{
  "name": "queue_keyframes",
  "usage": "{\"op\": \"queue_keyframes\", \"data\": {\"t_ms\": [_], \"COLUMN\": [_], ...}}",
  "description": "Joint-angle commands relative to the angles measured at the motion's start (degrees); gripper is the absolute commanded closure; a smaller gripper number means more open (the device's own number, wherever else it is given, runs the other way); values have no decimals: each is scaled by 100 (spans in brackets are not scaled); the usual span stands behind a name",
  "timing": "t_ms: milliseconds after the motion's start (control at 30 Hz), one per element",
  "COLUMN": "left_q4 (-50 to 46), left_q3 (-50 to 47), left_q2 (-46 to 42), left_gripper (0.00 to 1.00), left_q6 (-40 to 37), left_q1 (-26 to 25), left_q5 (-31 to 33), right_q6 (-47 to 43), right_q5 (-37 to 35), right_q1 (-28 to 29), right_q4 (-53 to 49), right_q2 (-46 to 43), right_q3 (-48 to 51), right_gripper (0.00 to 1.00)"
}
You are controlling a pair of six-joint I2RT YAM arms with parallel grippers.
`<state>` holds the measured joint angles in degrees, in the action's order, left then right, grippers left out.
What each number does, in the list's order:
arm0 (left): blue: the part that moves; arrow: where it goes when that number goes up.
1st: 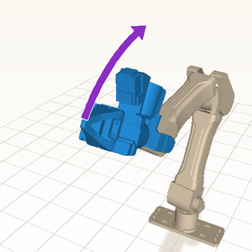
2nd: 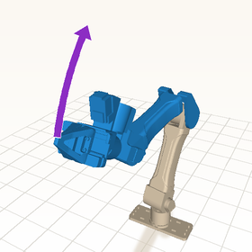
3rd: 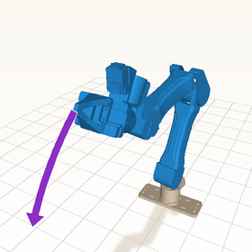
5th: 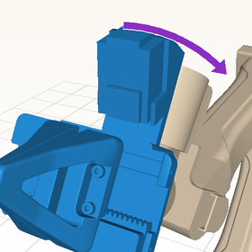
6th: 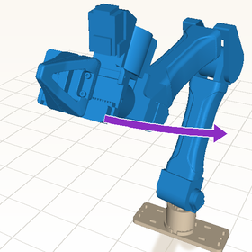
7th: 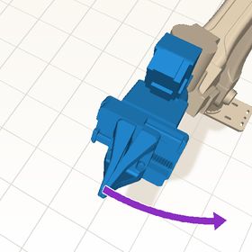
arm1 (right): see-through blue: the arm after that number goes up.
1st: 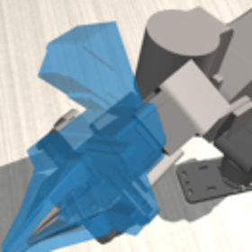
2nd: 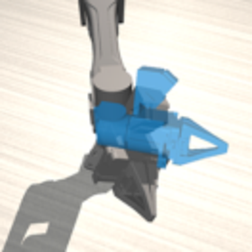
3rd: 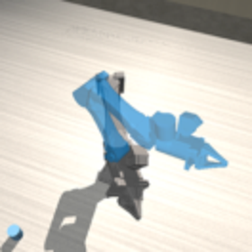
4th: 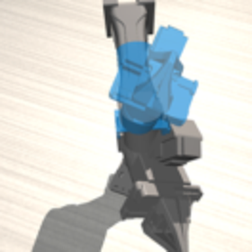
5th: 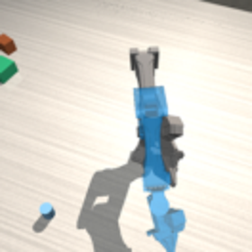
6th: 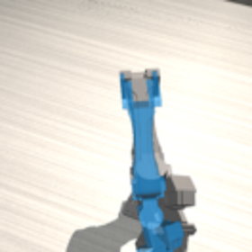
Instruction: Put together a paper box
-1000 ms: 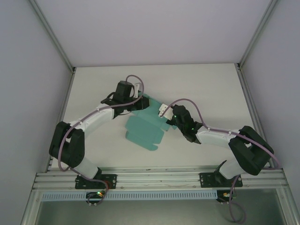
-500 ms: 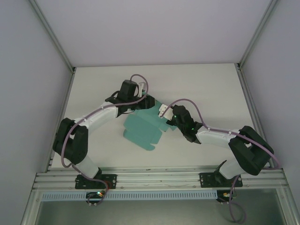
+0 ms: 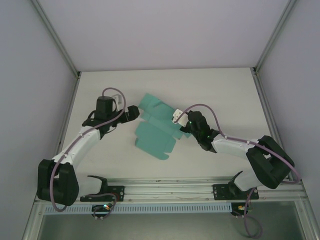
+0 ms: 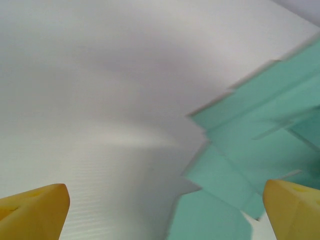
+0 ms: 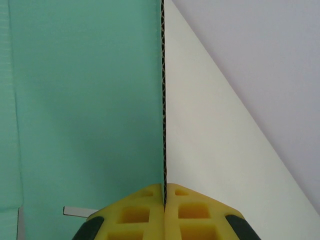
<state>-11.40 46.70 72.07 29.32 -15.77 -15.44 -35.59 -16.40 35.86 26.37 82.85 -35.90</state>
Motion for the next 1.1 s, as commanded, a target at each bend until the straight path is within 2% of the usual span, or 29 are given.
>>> {"op": "queue_keyframes", "data": {"t_ms": [0,167,333,600,867,1000,1067], "left_q4": [-172,230,967,2450,2536,2947,3225], "left_q3": [-101,99,46,-515,-328,-318,-361], "left_q2": [225,928,1394,1486,1840,2025,2097], "left_gripper": [0,0,0,1,7,19,35], "left_q6": [-36,-137,-350,-361,-690,-671,-596], "left_q1": [234,281,268,243,-194,-429,-505], "left_q5": [114,-65,-650,-2127,-2388,-2584,-2583], "right_q6": [170,217,388,563,630,709,745], "right_q5": [264,418,606,952,1095,1145,1217], "right_q1": [-24,-33,-133,-231,-235,-254,-263], "right_q4": [-59,-60,-40,-14,39,118,125], "right_q2": [-146,-187,-252,-433,-453,-458,-475], "right_q3": [52,70,129,193,197,215,215], "right_gripper": [100,100,100,100,100,100,100]}}
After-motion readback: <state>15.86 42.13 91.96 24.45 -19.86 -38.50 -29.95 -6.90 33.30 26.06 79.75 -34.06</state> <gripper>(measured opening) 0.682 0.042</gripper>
